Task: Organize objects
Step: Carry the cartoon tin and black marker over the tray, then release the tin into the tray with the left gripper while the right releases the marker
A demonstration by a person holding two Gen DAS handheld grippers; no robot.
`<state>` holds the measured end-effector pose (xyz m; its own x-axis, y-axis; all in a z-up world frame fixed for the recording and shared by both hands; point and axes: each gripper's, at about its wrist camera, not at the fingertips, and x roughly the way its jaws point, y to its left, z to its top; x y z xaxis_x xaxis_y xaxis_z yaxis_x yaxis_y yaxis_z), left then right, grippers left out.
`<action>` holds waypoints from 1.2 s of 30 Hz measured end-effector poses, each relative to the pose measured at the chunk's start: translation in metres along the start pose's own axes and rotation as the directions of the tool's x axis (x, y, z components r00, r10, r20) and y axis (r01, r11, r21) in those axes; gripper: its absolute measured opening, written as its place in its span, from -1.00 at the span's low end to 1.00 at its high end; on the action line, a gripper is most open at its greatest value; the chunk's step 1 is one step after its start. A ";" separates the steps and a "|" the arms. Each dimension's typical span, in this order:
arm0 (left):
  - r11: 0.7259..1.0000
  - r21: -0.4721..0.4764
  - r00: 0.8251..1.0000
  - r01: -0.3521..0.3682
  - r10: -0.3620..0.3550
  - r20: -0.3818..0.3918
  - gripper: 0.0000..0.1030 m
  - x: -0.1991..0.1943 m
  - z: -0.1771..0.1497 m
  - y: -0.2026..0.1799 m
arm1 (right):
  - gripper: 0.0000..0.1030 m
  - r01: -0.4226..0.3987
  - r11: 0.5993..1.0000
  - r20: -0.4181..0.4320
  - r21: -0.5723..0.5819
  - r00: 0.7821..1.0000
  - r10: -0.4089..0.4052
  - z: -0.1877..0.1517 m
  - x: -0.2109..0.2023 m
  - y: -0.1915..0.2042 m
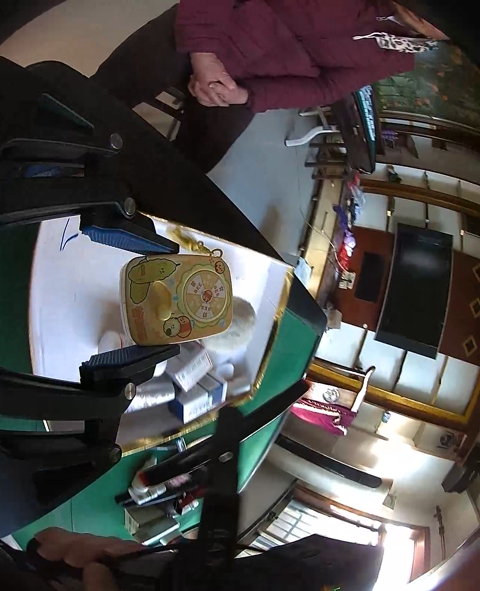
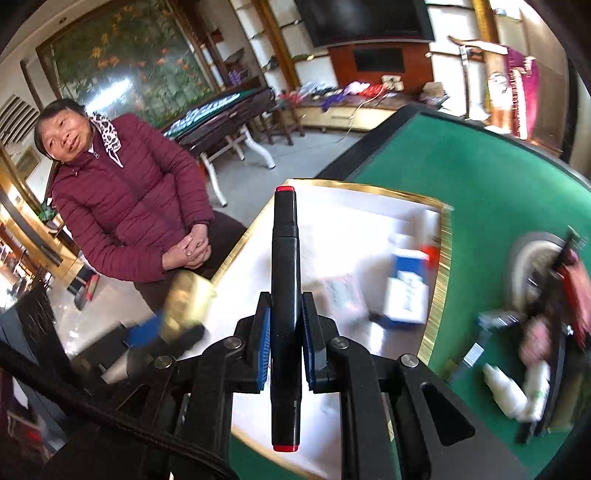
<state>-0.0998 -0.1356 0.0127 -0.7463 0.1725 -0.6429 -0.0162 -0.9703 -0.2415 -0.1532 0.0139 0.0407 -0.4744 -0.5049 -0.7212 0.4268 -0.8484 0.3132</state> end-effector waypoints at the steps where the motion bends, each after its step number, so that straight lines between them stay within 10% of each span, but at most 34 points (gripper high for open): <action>1: 1.000 -0.001 1.000 -0.001 0.001 -0.008 -0.21 0.000 -0.003 0.004 | -0.76 -0.006 1.000 -0.014 0.000 1.000 0.006 0.007 0.013 0.006; 16: 1.000 0.025 0.996 0.006 -0.004 -0.094 -0.21 0.035 -0.008 0.016 | -0.75 0.049 0.970 -0.182 0.239 0.983 -0.005 0.071 0.146 -0.018; 36: 0.999 0.051 0.991 -0.002 0.009 -0.131 -0.20 0.044 0.001 0.005 | -0.63 0.093 0.977 -0.296 0.192 0.955 -0.033 0.092 0.167 -0.016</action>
<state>-0.1329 -0.1331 -0.0163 -0.6525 0.1847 -0.7350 -0.0488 -0.9781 -0.2025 -0.3100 -0.0712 -0.0281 -0.2392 -0.4070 -0.8816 0.2250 -0.9064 0.3574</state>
